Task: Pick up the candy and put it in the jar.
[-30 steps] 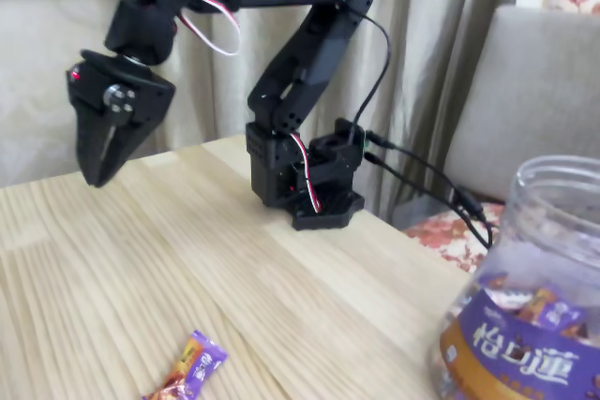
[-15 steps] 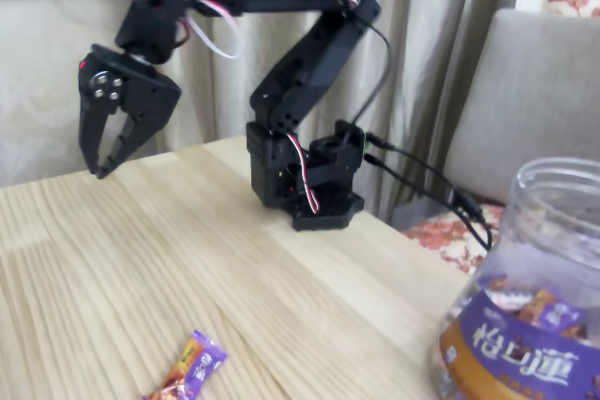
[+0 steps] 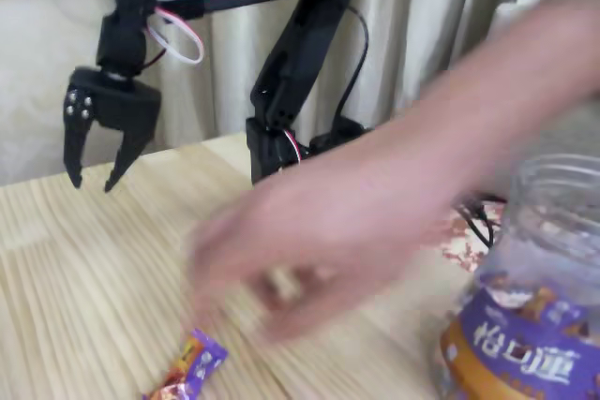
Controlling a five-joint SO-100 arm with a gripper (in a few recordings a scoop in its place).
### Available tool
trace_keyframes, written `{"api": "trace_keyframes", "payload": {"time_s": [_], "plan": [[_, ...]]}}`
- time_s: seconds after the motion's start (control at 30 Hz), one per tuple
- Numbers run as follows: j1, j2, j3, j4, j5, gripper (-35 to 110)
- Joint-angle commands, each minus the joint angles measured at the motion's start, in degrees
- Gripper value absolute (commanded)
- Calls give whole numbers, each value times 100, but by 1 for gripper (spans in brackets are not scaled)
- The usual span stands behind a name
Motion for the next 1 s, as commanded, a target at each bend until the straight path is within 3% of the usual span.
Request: {"api": "trace_keyframes", "payload": {"time_s": [0.0, 0.57, 0.97], "plan": [[193, 229, -53, 0, -158, 21], [-308, -475, -88, 62, 229, 21], [-940, 202, -114, 308, 193, 21]]}}
